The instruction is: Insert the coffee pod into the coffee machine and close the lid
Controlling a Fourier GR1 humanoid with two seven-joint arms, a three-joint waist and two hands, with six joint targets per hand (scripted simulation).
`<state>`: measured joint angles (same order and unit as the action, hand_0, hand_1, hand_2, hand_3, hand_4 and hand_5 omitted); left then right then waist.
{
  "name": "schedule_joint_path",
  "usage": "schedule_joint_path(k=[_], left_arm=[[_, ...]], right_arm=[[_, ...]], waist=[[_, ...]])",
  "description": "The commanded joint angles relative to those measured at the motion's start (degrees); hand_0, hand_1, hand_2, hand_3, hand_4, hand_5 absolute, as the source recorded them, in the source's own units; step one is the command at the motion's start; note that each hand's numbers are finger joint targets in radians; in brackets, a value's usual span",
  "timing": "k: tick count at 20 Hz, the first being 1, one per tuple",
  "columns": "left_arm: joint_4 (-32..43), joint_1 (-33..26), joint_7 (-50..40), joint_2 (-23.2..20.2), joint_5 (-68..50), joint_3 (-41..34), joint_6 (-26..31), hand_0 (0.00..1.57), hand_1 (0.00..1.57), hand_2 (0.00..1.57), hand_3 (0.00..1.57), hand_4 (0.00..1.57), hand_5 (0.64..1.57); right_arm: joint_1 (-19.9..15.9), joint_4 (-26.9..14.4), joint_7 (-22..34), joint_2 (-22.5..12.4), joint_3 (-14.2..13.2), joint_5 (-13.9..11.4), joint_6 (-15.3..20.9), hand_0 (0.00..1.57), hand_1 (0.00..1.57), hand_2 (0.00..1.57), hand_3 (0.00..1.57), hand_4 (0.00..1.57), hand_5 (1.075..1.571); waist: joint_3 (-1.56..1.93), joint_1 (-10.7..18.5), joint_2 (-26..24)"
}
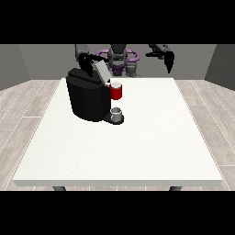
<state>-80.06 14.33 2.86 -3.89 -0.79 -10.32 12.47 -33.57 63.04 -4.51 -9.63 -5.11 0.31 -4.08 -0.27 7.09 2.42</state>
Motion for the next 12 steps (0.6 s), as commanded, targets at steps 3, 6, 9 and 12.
schedule_joint_path(k=[3,6,9,12], left_arm=[[0.2,-1.7,1.7,-1.0,0.1,0.3,-0.7,0.0,0.0,0.0,0.0,0.0,1.571],[0.1,0.4,-0.4,-1.9,-1.3,0.0,0.1,0.0,0.0,0.0,0.0,0.0,1.571],[1.7,1.1,3.8,-2.6,-0.4,0.0,0.6,0.0,0.0,0.0,0.0,0.0,1.571],[-0.7,-2.1,-0.8,-2.6,-1.7,0.6,1.3,0.0,0.0,0.0,0.0,0.0,1.571]], right_arm=[[-3.0,-2.0,1.8,1.3,0.8,-0.8,0.1,0.0,0.0,0.0,0.0,0.0,1.571],[-4.7,-4.2,1.4,0.1,0.4,-1.3,-0.7,0.0,0.0,0.0,0.0,0.0,1.571],[-7.9,-4.2,1.1,2.1,1.1,-3.0,3.0,0.0,0.0,0.0,0.0,0.0,1.571],[-4.5,-5.4,1.0,2.0,1.2,-2.7,1.6,0.0,0.0,0.0,0.0,0.08,1.571]], waist=[[0.27,-0.4,0.2],[0.27,0.1,1.7],[0.26,1.3,4.3],[0.27,1.9,0.0]])
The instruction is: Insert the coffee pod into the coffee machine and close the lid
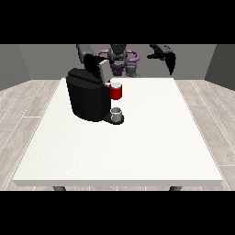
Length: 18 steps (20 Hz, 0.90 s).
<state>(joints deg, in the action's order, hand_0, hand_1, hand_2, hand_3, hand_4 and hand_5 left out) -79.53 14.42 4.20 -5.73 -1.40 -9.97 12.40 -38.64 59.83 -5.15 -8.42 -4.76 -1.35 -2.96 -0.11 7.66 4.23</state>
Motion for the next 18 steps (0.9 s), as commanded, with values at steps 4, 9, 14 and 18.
schedule_joint_path(k=[4,9,14,18], left_arm=[[3.4,-0.7,1.0,-2.7,-1.7,-2.9,0.2,0.0,0.0,0.0,0.0,0.14,1.571],[4.4,-1.0,3.2,-2.8,-1.3,-2.3,0.3,0.0,0.0,0.0,0.0,0.16,1.571],[1.1,0.1,0.4,-0.8,-1.2,0.4,-1.0,0.0,0.0,0.0,0.0,0.15,1.571],[0.4,0.6,1.4,-0.3,-0.5,1.5,-1.5,0.0,0.0,0.0,0.0,0.12,1.571]], right_arm=[[-0.8,0.3,3.7,2.5,4.1,-2.6,-0.5,0.0,0.0,0.0,0.0,0.21,1.571],[-5.7,-0.8,4.8,0.8,3.8,-4.3,-1.0,0.0,0.0,0.0,0.0,0.17,1.571],[-7.0,-3.5,1.5,1.8,4.3,-7.3,1.4,0.0,0.0,0.0,0.0,0.11,1.571],[-5.5,-3.6,-0.1,6.0,5.6,-7.5,2.6,0.0,0.0,0.0,0.0,0.12,1.571]], waist=[[0.1,-1.5,-2.3],[0.1,-0.3,-1.0],[0.11,1.1,-0.6],[0.12,0.5,-0.9]])
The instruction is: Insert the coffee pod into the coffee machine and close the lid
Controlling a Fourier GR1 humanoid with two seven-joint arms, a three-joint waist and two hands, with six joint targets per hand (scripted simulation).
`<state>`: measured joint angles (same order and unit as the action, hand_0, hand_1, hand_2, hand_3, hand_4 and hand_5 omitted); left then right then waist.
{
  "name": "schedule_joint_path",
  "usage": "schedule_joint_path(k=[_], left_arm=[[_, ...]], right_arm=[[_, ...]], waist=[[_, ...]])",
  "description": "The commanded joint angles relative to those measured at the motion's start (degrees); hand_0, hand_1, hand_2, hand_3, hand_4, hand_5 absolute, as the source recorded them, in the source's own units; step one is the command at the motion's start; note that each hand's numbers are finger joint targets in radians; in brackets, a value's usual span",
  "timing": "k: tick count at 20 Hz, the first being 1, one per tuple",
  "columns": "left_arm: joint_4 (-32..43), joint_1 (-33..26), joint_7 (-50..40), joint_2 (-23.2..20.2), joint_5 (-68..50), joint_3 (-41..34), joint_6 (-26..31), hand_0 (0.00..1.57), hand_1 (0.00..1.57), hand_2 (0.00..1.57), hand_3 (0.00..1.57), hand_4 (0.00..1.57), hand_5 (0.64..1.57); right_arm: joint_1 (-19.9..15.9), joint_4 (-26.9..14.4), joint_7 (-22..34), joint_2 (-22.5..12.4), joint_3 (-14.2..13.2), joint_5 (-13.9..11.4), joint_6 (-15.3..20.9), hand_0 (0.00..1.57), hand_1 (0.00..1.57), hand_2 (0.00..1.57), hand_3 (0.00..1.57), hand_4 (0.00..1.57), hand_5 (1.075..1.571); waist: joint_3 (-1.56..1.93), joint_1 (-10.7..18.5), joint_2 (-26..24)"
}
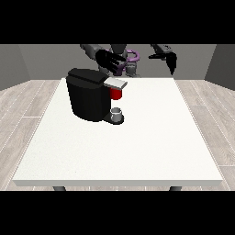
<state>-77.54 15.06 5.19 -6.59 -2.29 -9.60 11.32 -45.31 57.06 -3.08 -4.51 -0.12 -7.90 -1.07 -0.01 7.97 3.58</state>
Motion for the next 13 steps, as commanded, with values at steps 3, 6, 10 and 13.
schedule_joint_path(k=[3,6,10,13], left_arm=[[-2.5,-4.0,1.8,2.7,2.1,2.7,-2.5,0.0,0.0,0.0,0.0,0.2,1.571],[2.9,-4.8,7.9,2.9,2.4,1.4,-2.5,0.0,0.0,0.0,0.0,0.14,1.571],[3.0,-3.4,5.0,3.4,1.3,0.6,-3.9,0.0,0.0,0.0,0.0,0.19,1.571],[2.9,-7.0,3.6,-0.9,-1.2,-2.0,-0.1,0.0,0.0,0.0,0.0,0.19,1.571]], right_arm=[[2.3,1.1,-3.8,0.4,-0.5,2.0,-3.7,0.0,0.0,0.0,0.0,0.07,1.571],[6.8,6.0,-4.4,4.4,6.7,3.9,-3.1,0.0,0.0,0.0,0.0,0.26,1.571],[14.3,9.4,-6.8,4.5,7.7,10.8,-3.5,0.0,0.0,0.0,0.0,0.29,1.571],[24.6,10.9,-8.3,4.5,9.9,11.4,-0.8,0.0,0.0,0.0,0.0,0.16,1.571]], waist=[[0.02,-0.7,-2.9],[-0.01,-4.0,-5.2],[0.02,-6.7,-7.3],[0.03,-8.1,-11.6]])
